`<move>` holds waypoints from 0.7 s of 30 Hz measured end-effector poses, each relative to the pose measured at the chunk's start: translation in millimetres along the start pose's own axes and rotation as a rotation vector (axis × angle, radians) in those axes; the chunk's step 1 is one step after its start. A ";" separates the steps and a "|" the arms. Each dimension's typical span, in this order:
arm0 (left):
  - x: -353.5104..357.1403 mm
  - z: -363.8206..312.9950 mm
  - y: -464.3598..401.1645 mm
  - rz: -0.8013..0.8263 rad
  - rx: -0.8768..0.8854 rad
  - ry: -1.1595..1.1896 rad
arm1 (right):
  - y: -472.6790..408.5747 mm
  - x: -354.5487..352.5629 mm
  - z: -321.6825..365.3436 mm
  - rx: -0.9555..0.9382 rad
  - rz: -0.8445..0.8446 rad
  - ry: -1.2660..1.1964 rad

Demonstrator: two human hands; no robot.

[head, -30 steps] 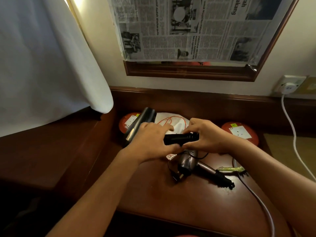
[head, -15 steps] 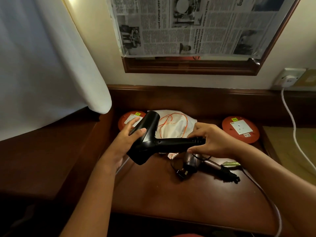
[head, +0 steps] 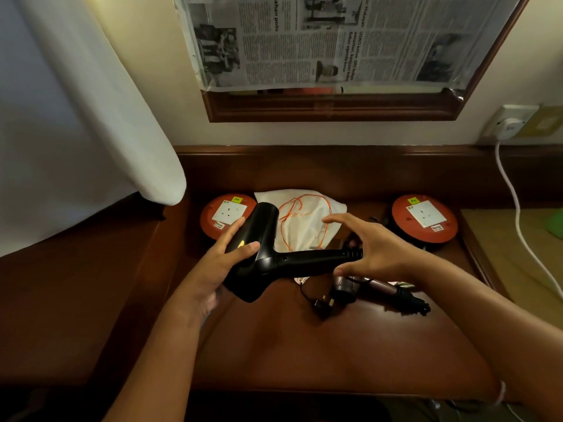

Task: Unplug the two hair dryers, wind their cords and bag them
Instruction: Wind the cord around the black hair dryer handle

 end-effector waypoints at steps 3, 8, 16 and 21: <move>1.2 -0.5 -8.7 -0.043 0.010 0.019 | -6.7 2.8 -5.5 0.012 0.038 0.027; -0.9 -10.1 -18.0 -0.152 0.080 0.052 | -19.5 -4.8 -1.3 0.038 0.152 0.124; -6.7 -36.0 -27.4 -0.237 0.191 -0.002 | -54.3 -32.2 0.6 -0.039 0.157 0.444; 0.1 -37.6 -29.8 -0.219 0.197 -0.039 | -63.6 -37.4 -12.5 -0.011 0.212 0.712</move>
Point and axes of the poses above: each hand's wrist, its own y-axis away from the middle knuckle, its own x-axis out of the palm, z = x × y, the point moved 9 cm from there along -y, towards the middle knuckle, and after that the axes turned 8 degrees about -z, right-handed, at the moved point
